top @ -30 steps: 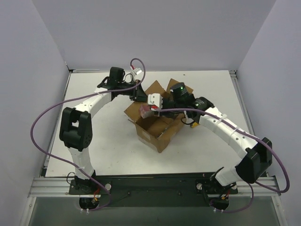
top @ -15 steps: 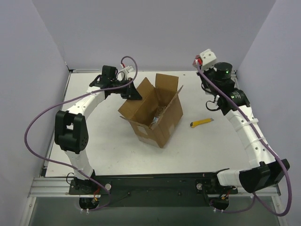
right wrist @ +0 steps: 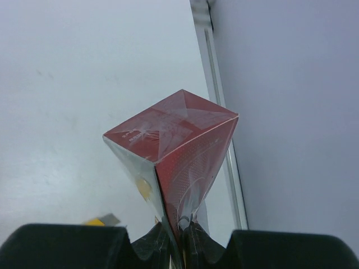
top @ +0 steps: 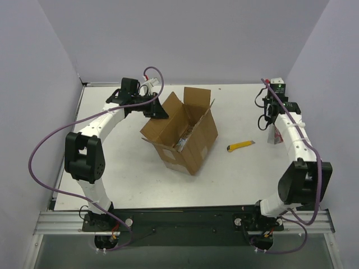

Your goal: Unpack the express box

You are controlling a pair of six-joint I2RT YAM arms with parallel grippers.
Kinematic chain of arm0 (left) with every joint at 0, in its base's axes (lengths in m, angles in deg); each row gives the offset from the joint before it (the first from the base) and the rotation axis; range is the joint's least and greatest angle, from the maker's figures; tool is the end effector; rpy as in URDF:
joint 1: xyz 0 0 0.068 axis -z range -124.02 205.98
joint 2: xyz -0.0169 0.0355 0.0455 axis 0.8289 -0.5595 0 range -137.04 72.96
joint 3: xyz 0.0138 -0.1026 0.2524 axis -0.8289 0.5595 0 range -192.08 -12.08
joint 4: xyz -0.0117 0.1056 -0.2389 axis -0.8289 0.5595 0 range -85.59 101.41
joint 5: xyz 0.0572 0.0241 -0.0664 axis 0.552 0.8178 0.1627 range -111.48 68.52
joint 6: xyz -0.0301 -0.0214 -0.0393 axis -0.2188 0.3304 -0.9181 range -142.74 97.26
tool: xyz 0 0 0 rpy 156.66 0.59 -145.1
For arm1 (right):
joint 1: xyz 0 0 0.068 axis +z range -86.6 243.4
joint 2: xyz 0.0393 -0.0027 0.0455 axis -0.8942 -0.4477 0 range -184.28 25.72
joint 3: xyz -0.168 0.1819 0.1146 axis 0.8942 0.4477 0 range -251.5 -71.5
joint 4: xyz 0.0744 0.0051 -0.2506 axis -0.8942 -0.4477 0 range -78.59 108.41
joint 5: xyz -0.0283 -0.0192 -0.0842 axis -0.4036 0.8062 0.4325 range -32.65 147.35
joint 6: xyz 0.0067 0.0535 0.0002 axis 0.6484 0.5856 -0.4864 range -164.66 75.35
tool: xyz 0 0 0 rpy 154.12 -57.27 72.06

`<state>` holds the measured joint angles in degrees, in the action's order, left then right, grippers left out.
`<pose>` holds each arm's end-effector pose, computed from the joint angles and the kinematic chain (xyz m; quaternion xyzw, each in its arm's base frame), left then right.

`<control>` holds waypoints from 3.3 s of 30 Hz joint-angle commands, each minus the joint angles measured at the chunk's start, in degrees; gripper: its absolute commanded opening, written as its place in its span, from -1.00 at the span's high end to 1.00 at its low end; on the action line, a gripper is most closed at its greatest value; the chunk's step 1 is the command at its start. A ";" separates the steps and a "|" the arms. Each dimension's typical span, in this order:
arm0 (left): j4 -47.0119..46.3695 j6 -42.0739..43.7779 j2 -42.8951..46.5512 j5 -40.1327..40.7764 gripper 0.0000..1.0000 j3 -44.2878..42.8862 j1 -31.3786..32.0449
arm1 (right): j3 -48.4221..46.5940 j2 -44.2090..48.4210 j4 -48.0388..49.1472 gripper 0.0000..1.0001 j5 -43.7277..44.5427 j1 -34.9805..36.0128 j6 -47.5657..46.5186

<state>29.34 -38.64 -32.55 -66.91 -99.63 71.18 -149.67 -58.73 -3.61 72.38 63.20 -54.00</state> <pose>0.3934 -0.1333 0.2821 0.1491 0.8465 -0.4398 0.2602 0.3399 -0.0104 0.3578 -0.0009 0.8538 -0.1542 0.4973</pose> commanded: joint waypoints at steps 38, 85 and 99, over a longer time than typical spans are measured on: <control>0.74 7.11 2.77 -9.15 0.64 -5.70 2.29 | -11.48 -0.20 6.01 -0.12 -29.76 11.44 -5.85; -9.70 1.61 1.01 -23.03 1.00 -5.36 6.33 | 8.30 -10.38 -3.73 -1.00 -50.01 34.31 -62.20; -27.64 -12.92 0.83 -25.06 1.00 -1.84 5.45 | 0.14 -18.29 -22.05 -0.84 -53.61 36.94 -67.99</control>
<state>16.72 -48.22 -34.52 -87.83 -99.63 75.47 -146.26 -72.71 -7.76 25.23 97.38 -117.08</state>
